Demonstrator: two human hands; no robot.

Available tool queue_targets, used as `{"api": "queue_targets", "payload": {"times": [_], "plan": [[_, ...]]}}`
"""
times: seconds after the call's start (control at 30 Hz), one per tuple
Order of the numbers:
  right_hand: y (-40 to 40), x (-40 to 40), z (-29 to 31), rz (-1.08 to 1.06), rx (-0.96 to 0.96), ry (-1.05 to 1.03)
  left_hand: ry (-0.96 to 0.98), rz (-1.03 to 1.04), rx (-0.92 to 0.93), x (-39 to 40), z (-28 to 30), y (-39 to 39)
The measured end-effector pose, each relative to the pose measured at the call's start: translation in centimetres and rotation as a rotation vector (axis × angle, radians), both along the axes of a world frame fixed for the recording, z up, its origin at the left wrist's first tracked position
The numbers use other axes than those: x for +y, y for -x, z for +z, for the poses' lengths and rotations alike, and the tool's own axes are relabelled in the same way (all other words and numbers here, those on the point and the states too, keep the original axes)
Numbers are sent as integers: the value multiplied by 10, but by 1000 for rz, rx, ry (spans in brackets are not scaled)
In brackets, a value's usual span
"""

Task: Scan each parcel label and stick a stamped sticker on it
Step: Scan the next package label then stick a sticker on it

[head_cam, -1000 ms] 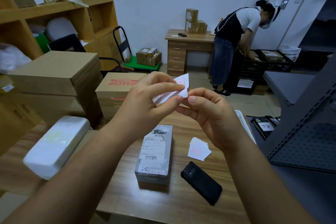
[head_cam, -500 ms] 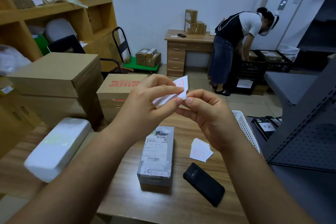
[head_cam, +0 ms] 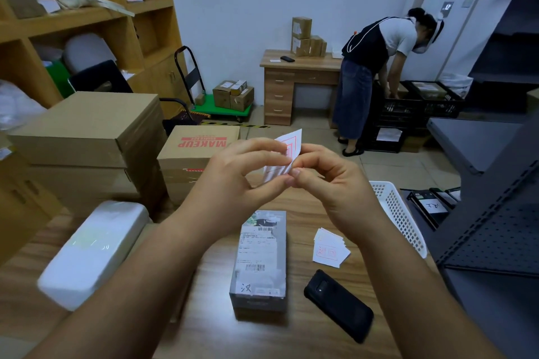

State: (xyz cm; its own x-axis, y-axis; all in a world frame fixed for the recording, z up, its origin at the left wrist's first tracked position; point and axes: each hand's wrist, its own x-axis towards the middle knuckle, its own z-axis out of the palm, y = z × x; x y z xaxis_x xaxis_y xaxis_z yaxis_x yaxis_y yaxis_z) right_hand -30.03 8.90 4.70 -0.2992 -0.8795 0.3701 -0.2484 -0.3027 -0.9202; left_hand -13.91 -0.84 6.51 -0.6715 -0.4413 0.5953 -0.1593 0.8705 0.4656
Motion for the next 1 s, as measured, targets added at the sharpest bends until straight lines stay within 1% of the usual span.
{"api": "queue_targets", "payload": {"times": [0.07,0.13,0.17,0.23,0.3,0.37,0.4,0.47,0.53,0.6,0.73,0.87,1.0], "plan": [[0,-8,2,-28,38,-19,-14,-22,-3,-9,1,-1],[-2,-17,3,-32,47,-22,-73,-37,2,-20,4,-2],[-4,-22,4,-26,39,-27,-115,-41,9,-25,5,-1],[-7,-30,6,-26,-39,-46,-242,-42,44,-36,8,-1],[-10,-39,8,-43,-192,-80,-484,-37,138,-45,8,0],[-12,-49,4,-55,-440,-106,-776,-5,246,-55,3,6],[-12,-53,2,-60,-567,-114,-892,13,276,-59,-1,9],[-9,-60,-7,-71,-699,-122,-1035,18,304,-65,-11,18],[-6,-62,-18,-71,-739,-130,-1072,10,281,-66,-22,29],[-3,-60,-26,-95,-715,-146,-1080,-14,240,-63,-32,40],[5,-53,-37,-231,-612,-181,-1028,-39,146,-54,-50,62],[30,-39,-49,-366,-560,-239,-1043,-50,91,-43,-64,89],[68,-22,-62,-366,-529,-276,-1061,-39,72,-29,-76,125]]}}
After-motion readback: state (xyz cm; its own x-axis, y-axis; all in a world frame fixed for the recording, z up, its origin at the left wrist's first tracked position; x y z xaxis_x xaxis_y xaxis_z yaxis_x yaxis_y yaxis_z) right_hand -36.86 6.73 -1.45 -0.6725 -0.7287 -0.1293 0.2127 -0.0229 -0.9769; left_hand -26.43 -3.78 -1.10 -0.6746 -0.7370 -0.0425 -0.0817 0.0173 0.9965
